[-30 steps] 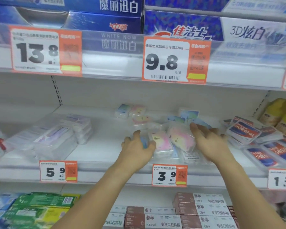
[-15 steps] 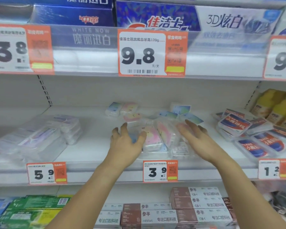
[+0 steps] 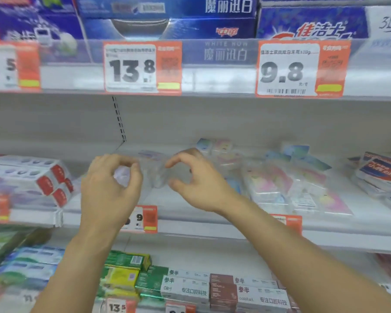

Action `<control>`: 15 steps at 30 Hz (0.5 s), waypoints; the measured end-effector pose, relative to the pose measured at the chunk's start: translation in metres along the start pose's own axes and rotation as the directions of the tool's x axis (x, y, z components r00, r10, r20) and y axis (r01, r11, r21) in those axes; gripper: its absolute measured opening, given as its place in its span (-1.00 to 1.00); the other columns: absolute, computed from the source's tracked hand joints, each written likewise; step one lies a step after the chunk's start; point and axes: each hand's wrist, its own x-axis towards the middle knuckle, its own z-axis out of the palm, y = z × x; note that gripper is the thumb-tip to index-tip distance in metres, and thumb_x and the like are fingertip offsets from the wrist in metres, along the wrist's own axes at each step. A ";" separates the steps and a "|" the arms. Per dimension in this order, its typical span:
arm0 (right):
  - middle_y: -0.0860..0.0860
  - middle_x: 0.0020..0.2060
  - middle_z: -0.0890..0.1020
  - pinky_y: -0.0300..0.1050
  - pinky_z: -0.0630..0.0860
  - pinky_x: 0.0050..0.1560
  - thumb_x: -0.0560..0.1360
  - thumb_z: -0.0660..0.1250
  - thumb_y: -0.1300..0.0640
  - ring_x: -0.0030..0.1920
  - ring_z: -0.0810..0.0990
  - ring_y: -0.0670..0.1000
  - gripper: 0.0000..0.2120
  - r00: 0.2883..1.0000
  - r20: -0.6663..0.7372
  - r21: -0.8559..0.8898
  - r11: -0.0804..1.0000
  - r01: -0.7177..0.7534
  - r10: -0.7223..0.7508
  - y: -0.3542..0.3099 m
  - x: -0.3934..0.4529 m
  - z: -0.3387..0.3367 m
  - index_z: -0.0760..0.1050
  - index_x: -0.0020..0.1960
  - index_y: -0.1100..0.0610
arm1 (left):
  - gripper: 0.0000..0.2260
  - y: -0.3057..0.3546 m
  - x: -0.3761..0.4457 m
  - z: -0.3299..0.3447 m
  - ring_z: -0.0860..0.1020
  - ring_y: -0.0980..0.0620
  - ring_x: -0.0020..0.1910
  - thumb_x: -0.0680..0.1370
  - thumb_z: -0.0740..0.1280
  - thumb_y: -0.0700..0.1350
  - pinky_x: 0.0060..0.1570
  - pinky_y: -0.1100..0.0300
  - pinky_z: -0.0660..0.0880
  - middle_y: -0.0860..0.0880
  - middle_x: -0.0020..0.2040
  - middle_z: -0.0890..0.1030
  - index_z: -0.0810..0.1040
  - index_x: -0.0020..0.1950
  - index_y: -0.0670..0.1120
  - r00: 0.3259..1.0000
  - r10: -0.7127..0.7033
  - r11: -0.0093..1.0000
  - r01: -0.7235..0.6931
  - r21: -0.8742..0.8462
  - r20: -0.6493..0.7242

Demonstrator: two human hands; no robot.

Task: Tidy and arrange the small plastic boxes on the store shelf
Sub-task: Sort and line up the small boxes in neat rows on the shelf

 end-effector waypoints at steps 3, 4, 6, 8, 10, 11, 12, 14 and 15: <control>0.02 0.34 0.41 0.02 0.23 0.43 0.34 0.34 0.22 0.44 0.27 0.04 -0.58 0.998 0.037 -0.020 0.998 0.059 -0.058 -0.011 0.019 0.031 0.58 0.16 -0.08 | -0.70 -0.035 0.001 -0.011 0.40 -0.05 0.20 0.46 0.32 0.06 0.16 0.28 0.22 -0.04 0.10 0.52 0.57 0.12 -0.05 0.994 -0.024 0.997 0.016 0.074 0.103; 0.01 0.37 0.39 0.08 0.21 0.45 0.32 0.33 0.20 0.46 0.23 0.03 -0.56 0.996 0.042 -0.032 0.996 0.080 -0.078 -0.014 0.022 0.040 0.58 0.15 -0.12 | -0.57 -0.048 0.002 -0.013 0.34 -0.08 0.28 0.43 0.27 0.16 0.25 0.19 0.22 -0.09 0.20 0.47 0.53 0.21 -0.02 0.985 -0.058 0.992 0.038 0.121 0.163; -0.01 0.41 0.35 0.12 0.19 0.46 0.33 0.34 0.15 0.49 0.18 0.01 -0.54 0.995 0.064 -0.036 0.996 0.076 -0.074 -0.021 0.026 0.054 0.55 0.20 -0.16 | -0.39 -0.072 0.003 -0.015 0.23 -0.13 0.41 0.37 0.16 0.30 0.39 -0.02 0.17 -0.16 0.37 0.36 0.47 0.33 0.04 0.958 -0.128 0.971 0.069 0.228 0.255; 0.00 0.47 0.26 0.16 0.16 0.47 0.39 0.37 0.01 0.53 0.10 0.02 -0.49 0.991 0.124 -0.065 0.996 0.064 -0.056 -0.023 0.030 0.071 0.44 0.33 -0.18 | -0.29 -0.088 0.002 -0.015 0.16 -0.14 0.47 0.33 0.09 0.38 0.44 -0.06 0.10 -0.18 0.45 0.30 0.43 0.39 0.08 0.919 -0.198 0.952 0.096 0.291 0.342; 0.03 0.52 0.19 0.22 0.11 0.49 0.42 0.36 -0.15 0.57 0.00 0.09 -0.38 0.982 0.179 -0.175 0.980 0.099 -0.067 -0.018 0.035 0.086 0.29 0.45 -0.22 | -0.27 -0.098 0.000 -0.011 0.19 -0.13 0.46 0.33 0.07 0.38 0.44 -0.03 0.11 -0.16 0.42 0.36 0.43 0.39 0.03 0.894 -0.183 0.958 0.068 0.278 0.410; 0.04 0.53 0.18 0.23 0.11 0.49 0.41 0.35 -0.21 0.58 -0.02 0.11 -0.35 0.978 0.195 -0.224 0.967 0.118 -0.074 -0.013 0.037 0.090 0.24 0.46 -0.24 | -0.28 -0.102 0.000 -0.009 0.22 -0.13 0.44 0.34 0.08 0.38 0.42 -0.02 0.14 -0.14 0.39 0.39 0.44 0.37 0.03 0.892 -0.164 0.962 0.049 0.269 0.422; 0.04 0.52 0.20 0.22 0.13 0.48 0.40 0.35 -0.27 0.57 -0.01 0.11 -0.34 0.976 0.205 -0.249 0.960 0.129 -0.078 -0.009 0.039 0.091 0.24 0.46 -0.24 | -0.31 -0.105 0.000 -0.008 0.23 -0.13 0.42 0.34 0.10 0.37 0.39 -0.02 0.17 -0.12 0.37 0.41 0.46 0.36 0.04 0.894 -0.155 0.964 0.043 0.264 0.421; 0.01 0.39 0.36 0.16 0.30 0.40 0.36 0.35 -0.34 0.50 0.19 0.08 -0.38 0.981 0.169 -0.235 0.963 0.136 -0.097 -0.002 0.045 0.087 0.35 0.36 -0.19 | -0.35 -0.109 0.001 -0.008 0.25 -0.10 0.37 0.33 0.14 0.38 0.32 0.01 0.23 -0.08 0.34 0.41 0.48 0.32 0.09 0.900 -0.147 0.964 0.037 0.265 0.411; -0.01 0.27 0.43 0.12 0.39 0.33 0.32 0.35 -0.32 0.40 0.31 0.06 -0.43 0.985 0.140 -0.212 0.968 0.131 -0.102 0.002 0.048 0.083 0.40 0.27 -0.13 | -0.36 -0.110 0.003 -0.007 0.26 -0.09 0.34 0.31 0.16 0.38 0.29 0.01 0.26 -0.07 0.32 0.42 0.49 0.30 0.11 0.905 -0.136 0.961 0.021 0.277 0.402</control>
